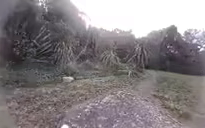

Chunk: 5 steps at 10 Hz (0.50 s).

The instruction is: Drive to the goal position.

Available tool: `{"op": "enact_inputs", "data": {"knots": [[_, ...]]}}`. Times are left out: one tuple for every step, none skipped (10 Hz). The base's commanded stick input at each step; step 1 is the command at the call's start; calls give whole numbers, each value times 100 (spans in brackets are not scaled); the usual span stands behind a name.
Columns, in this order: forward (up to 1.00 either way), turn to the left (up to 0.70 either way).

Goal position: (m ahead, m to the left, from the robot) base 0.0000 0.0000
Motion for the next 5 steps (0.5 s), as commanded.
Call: {"op": "enact_inputs", "data": {"knots": [[4, -4], [-50, 0], [-50, 0], [-50, 0], [-50, 0]]}}
